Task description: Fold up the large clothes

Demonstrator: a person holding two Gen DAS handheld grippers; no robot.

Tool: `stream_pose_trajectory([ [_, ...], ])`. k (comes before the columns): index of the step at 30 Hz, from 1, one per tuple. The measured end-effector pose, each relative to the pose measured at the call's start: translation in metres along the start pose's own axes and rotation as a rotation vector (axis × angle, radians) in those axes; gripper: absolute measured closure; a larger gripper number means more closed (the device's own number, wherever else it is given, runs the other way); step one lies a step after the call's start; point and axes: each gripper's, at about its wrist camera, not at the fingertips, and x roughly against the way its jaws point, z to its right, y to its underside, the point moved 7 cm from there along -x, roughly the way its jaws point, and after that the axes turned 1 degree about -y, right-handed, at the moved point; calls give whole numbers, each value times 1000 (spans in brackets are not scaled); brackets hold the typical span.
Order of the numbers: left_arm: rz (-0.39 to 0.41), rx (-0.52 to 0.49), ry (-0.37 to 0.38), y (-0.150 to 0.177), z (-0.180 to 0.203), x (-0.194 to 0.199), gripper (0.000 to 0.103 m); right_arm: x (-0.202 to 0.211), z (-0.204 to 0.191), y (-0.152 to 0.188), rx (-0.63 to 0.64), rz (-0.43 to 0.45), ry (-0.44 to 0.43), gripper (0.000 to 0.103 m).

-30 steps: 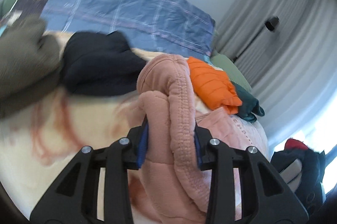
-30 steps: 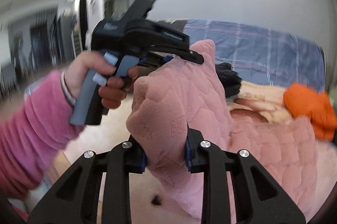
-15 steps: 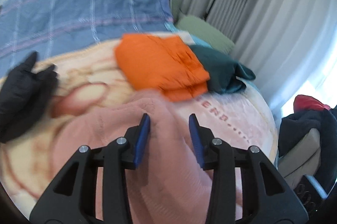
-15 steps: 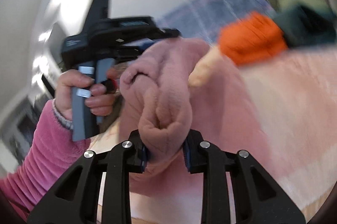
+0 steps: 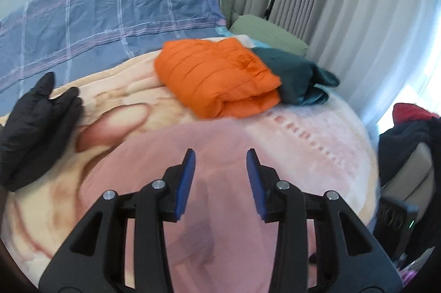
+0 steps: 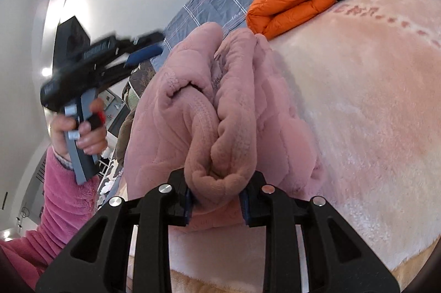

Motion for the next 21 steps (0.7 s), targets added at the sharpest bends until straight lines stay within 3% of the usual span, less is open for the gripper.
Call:
stream_pose_trajectory([
  [1,-30,-21,-7,9,-2,-6,66,0,0,0,4,0,8,75],
  [3,-86,-84,-35,31,2,-29,66,4,-1,-1,41,6,66,63],
  [5,-96,-181,-99,45,11,-50,66,14,-4,-4,109,35,172,54],
  [8,-120,-224,-137,45,21,-58,66,39,-16,-18,233,120,315,51],
  [11,-139,-320,-201,44,30,-63,66,59,-37,-31,297,196,312,51],
  [15,-132,-340,-227,45,32,-64,66,47,-62,-44,349,219,246,51],
  [17,-126,-333,-223,44,30,-64,66,24,-62,-46,361,178,227,53],
  [19,-117,-317,-210,45,27,-63,66,-9,-34,-34,322,61,342,56],
  [20,-112,-309,-204,45,26,-63,66,-22,-16,-29,267,19,343,54],
  [21,-109,-293,-202,45,24,-65,64,-28,2,-23,171,20,276,52],
])
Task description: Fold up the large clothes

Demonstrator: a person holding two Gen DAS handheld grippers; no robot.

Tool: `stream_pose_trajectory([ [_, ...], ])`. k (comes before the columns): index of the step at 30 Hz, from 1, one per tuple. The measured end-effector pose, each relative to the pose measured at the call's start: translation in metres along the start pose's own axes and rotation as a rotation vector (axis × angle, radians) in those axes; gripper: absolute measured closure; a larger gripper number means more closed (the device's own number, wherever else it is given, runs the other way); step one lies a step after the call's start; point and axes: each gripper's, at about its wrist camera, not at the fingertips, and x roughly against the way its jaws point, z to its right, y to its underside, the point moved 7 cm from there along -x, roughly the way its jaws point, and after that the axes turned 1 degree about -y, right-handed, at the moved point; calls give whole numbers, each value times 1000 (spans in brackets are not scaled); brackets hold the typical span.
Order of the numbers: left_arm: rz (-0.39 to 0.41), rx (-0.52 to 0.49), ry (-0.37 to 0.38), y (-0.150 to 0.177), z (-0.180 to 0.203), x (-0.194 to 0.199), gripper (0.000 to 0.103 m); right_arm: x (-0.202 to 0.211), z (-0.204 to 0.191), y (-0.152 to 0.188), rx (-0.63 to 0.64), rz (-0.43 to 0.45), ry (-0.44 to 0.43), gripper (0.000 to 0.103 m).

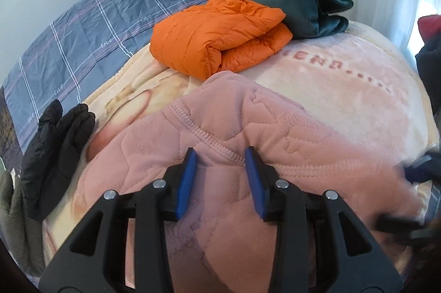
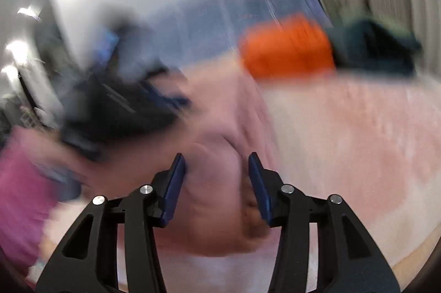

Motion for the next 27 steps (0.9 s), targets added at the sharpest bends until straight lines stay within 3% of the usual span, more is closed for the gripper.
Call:
stream_pose_trajectory([
  [6,23,-39,-54,-3,11,-5,63,11,2,3,-4,0,21,54],
  [11,64,9,-24,-3,2,14,62,9,2,2,-12,7,-8,51],
  [12,97,36,-17,-2,-2,29,58,10,2,4,-8,9,-6,51],
  [15,169,50,-28,13,-3,67,29,6,3,3,-9,12,-11,51],
  [18,219,4,-103,51,4,105,23,6,5,3,-15,14,-26,50],
  [22,173,-40,-233,121,22,128,21,8,3,4,-7,21,-21,49],
  [27,154,-35,-137,168,53,146,20,9,2,5,-8,29,-19,49],
])
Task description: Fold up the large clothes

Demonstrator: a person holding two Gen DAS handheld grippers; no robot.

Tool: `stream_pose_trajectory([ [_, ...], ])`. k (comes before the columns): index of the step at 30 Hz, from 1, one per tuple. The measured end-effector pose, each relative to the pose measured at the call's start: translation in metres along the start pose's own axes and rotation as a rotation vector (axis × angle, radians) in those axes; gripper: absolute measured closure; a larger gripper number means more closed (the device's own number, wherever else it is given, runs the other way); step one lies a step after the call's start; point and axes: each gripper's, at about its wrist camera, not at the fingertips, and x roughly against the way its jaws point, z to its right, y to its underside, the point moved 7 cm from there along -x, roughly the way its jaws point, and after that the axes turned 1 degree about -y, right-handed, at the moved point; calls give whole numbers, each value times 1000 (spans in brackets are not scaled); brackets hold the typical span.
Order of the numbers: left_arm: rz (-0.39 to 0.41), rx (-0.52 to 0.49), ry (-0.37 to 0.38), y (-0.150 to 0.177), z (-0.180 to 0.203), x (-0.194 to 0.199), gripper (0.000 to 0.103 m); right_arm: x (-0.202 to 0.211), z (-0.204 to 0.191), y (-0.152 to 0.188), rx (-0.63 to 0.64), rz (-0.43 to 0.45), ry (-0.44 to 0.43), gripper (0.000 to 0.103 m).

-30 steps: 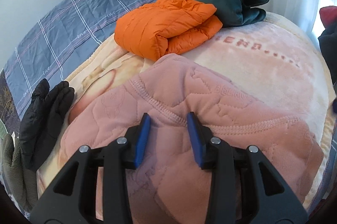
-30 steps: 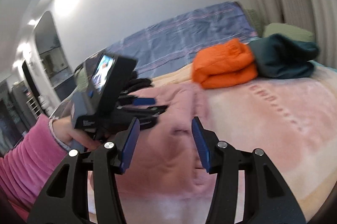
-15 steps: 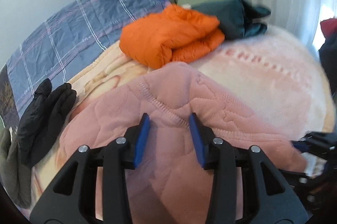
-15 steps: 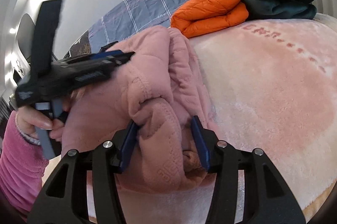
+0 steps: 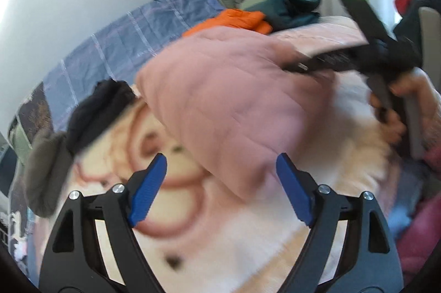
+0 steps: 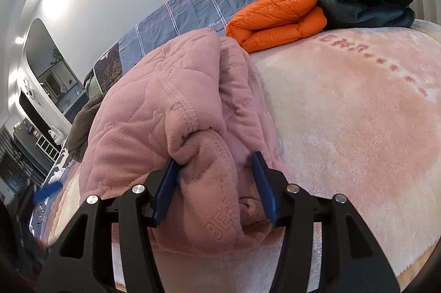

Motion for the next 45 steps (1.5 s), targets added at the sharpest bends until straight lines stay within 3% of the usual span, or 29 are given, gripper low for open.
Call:
stream_pose_trajectory([
  [3,-11,-18,-25,7,11,-15,20,0,-1,0,6,4,7,49],
  [6,-90,-10,-144,12,3,-49,20,1,-1,1,7,3,9,49],
  [12,-129,93,-129,26,-18,-47,19,0,-2,1,13,-6,4,48],
  [17,-154,215,-52,42,-31,-39,19,-2,-6,1,42,-11,19,46],
  [18,-167,228,-29,42,-29,-35,26,-2,-4,0,34,-13,14,46],
  [19,-166,248,12,40,-28,-31,43,-2,-3,-1,29,-15,8,46],
  [21,-135,319,143,30,-23,-12,63,-3,-1,-2,27,-27,-11,45],
  [23,-60,335,178,7,-29,6,69,-3,0,-2,23,-33,-22,45],
  [27,66,289,117,-47,-45,11,69,-3,-2,-1,36,-21,-5,45],
  [31,83,313,84,-87,-69,-38,69,-2,-2,-1,37,-21,-3,44],
  [33,-12,320,38,-83,-79,-89,64,-3,-2,-1,39,-24,-4,44],
  [35,-11,304,45,-69,-78,-122,63,-5,-4,-1,56,-25,0,44],
  [38,-34,321,29,-69,-73,-116,64,-4,-8,0,82,-33,24,44],
  [41,-45,237,-32,-71,-64,-113,65,6,-10,-9,63,-51,9,45],
  [43,-50,262,-16,-71,-69,-113,66,19,-17,-22,78,-37,19,46],
  [45,-54,295,23,-72,-74,-116,66,39,-32,-40,160,39,40,48],
])
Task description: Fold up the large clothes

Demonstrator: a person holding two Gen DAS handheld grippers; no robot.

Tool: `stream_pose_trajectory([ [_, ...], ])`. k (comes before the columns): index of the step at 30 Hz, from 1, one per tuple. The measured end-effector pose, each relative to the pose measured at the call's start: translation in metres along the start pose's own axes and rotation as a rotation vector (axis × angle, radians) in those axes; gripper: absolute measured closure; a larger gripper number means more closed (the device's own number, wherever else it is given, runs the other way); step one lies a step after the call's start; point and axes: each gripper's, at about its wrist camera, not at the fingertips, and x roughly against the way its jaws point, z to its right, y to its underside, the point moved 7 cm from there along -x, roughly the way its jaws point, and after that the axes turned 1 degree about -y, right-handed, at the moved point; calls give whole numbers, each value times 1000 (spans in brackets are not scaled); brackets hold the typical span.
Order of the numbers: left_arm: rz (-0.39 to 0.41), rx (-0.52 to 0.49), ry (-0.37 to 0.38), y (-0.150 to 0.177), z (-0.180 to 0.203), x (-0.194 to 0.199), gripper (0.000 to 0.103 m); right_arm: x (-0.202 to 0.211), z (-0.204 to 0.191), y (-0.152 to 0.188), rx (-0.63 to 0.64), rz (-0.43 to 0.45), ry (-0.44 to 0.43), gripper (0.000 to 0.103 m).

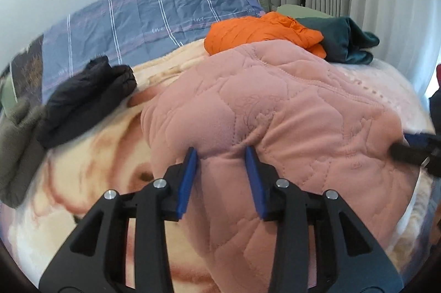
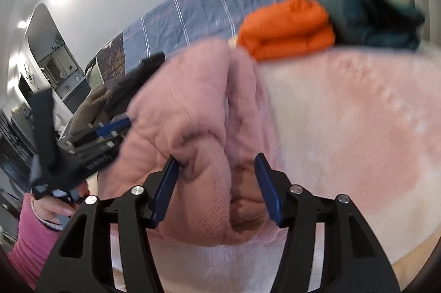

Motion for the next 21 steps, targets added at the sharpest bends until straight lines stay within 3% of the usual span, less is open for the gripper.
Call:
stream_pose_trajectory([
  [4,-2,5,24,-2,-7,-2,66,19,-27,-38,119,128,-28,48],
  [6,4,9,23,-1,-6,-1,66,11,-35,-50,137,145,-54,59],
  [8,9,13,28,0,-6,-1,66,-22,-30,-54,99,93,-60,69],
  [9,9,13,31,-1,-7,-1,66,-49,-20,-48,50,10,-52,79],
  [11,6,6,39,-1,-7,-2,66,-105,11,-24,-31,-132,17,86],
  [16,15,-17,57,-5,-2,-6,66,-106,28,-18,-75,-122,14,88],
  [18,13,-21,63,-5,-2,-5,66,-107,24,-15,-27,-117,32,88],
  [21,15,45,119,-21,-7,6,66,-104,20,-14,-16,-114,46,88],
])
